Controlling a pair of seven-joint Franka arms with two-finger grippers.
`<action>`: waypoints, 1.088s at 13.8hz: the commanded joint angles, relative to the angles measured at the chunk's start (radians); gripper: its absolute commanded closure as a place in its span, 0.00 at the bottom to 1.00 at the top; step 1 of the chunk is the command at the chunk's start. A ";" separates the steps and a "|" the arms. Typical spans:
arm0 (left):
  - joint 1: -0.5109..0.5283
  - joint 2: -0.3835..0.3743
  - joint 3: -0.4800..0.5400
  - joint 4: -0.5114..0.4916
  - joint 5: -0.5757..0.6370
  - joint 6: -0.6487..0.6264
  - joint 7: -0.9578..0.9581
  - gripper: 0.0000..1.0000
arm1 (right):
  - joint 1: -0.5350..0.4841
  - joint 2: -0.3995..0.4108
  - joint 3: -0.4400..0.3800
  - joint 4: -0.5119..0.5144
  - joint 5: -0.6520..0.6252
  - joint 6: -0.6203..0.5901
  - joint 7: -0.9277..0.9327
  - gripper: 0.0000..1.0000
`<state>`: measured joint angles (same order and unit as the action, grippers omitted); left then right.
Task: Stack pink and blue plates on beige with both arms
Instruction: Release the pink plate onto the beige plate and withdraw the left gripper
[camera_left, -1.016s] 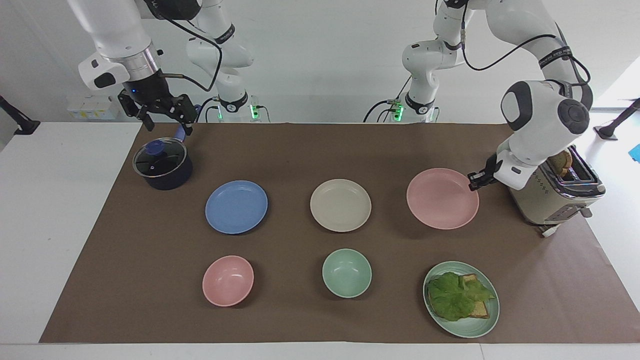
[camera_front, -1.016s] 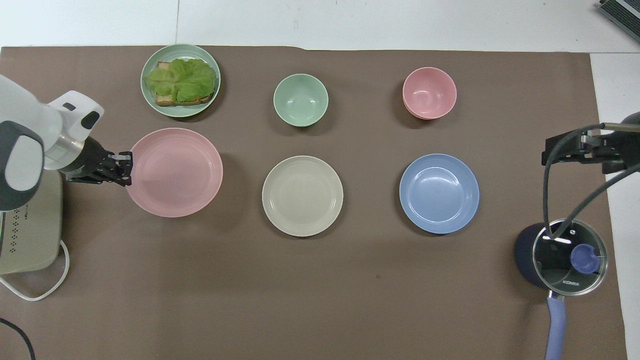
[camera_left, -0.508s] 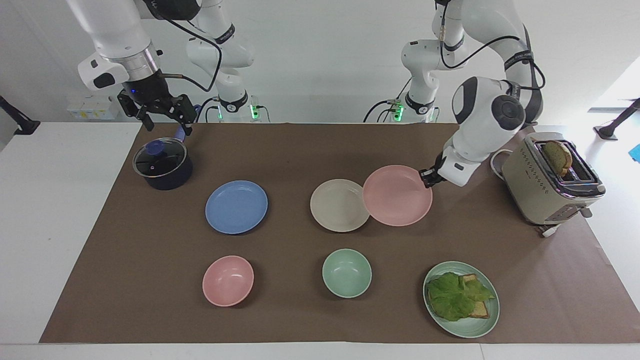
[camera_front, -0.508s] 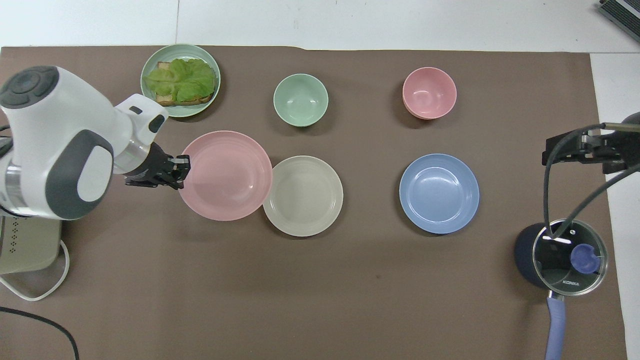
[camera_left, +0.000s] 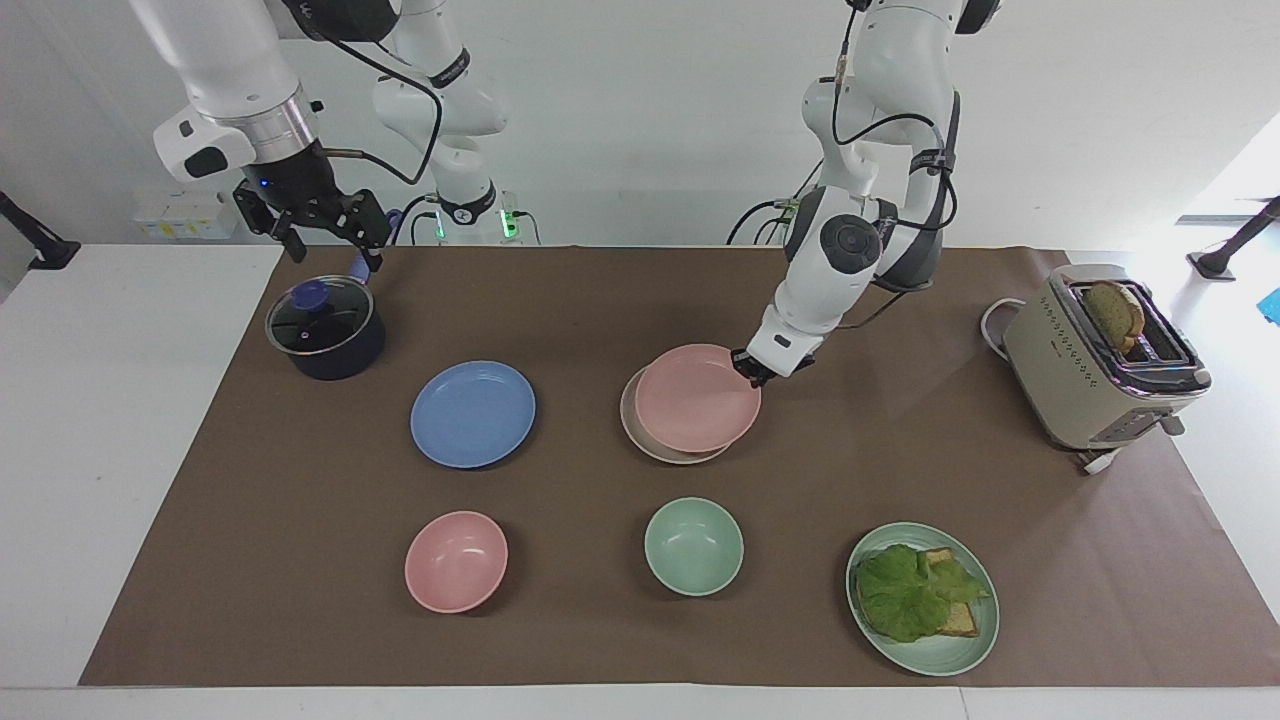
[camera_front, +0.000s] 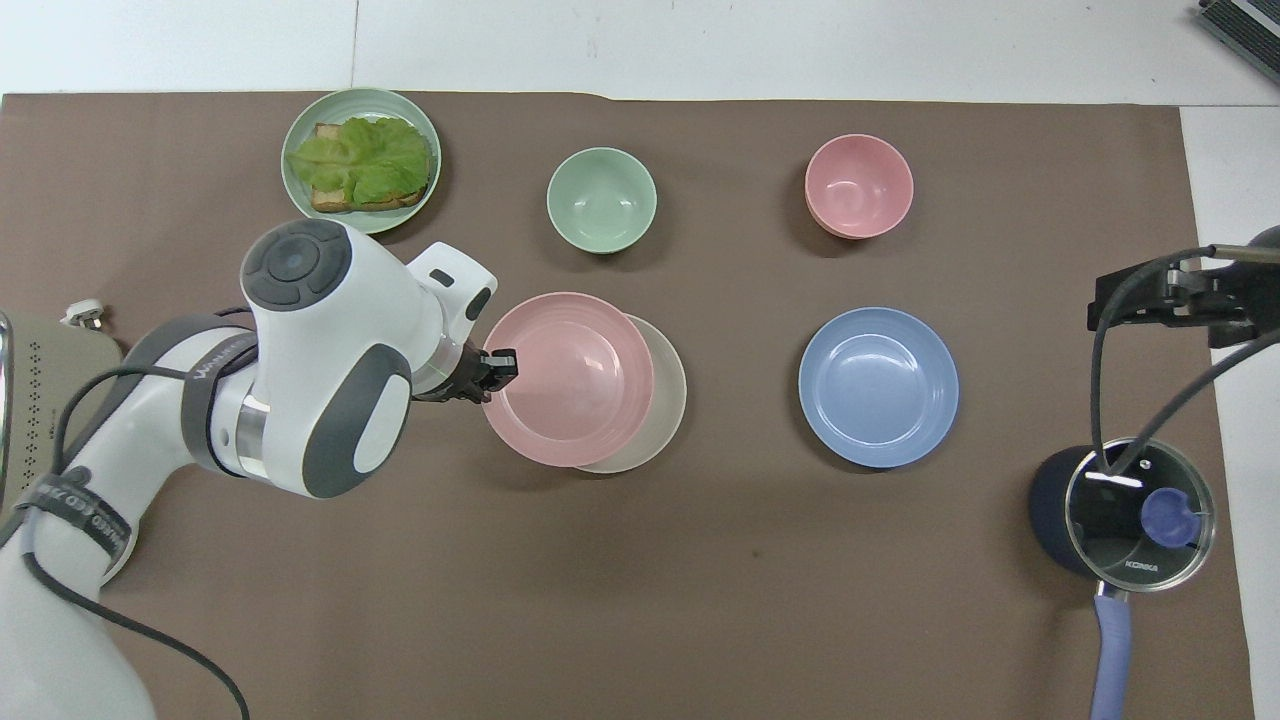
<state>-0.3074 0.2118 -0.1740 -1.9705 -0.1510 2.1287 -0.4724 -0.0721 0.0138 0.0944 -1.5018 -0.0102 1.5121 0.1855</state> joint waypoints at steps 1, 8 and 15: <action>-0.022 -0.019 0.018 -0.016 -0.016 0.025 0.012 0.00 | -0.015 -0.029 0.005 -0.038 0.019 0.020 -0.003 0.00; 0.100 -0.011 0.033 0.063 0.030 0.004 0.119 0.00 | -0.018 -0.029 0.005 -0.038 0.019 0.020 -0.001 0.00; 0.323 -0.066 0.039 0.332 0.166 -0.398 0.509 0.00 | -0.025 -0.071 0.007 -0.182 0.027 0.189 -0.012 0.00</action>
<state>-0.0220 0.1552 -0.1270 -1.7127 -0.0144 1.8365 -0.0223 -0.0770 -0.0086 0.0942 -1.5890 -0.0102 1.6458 0.1855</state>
